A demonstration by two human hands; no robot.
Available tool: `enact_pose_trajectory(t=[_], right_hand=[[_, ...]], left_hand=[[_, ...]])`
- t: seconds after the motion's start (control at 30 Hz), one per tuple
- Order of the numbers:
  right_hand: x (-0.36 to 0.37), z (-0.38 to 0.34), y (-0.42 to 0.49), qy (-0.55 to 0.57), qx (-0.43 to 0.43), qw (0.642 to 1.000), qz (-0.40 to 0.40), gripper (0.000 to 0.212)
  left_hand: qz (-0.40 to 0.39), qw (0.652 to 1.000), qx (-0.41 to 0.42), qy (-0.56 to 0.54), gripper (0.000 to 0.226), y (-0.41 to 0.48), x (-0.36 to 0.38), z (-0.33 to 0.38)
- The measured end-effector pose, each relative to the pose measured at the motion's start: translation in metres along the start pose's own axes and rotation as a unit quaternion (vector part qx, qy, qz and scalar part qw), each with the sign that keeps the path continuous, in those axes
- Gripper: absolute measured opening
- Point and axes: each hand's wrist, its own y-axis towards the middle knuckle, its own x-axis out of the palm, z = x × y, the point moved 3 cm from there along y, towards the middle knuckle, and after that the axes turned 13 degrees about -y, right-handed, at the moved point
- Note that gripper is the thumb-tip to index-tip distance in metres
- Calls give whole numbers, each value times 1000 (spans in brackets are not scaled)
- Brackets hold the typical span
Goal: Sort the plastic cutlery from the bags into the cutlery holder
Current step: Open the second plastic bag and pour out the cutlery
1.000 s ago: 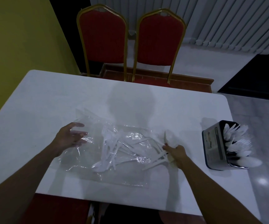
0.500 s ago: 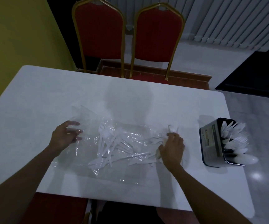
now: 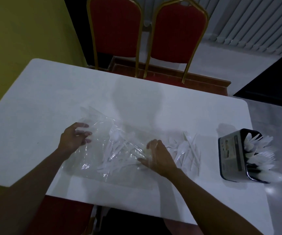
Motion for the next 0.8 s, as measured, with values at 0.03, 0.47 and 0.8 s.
enact_pose_trajectory(t=[0.03,0.47,0.8], right_hand=[[2,-6,5,-1,-22,999,-28,69],[39,-52,43,-205,-2,973,-107,34],[30,-9,18,-326,-38,944,-14,36]], left_hand=[[0,1000,-1,-3,23,1,0,-1],[-1,1000,3,-29,21,6,-4,-8],[-6,1000,25,1,20,10,-8,1]])
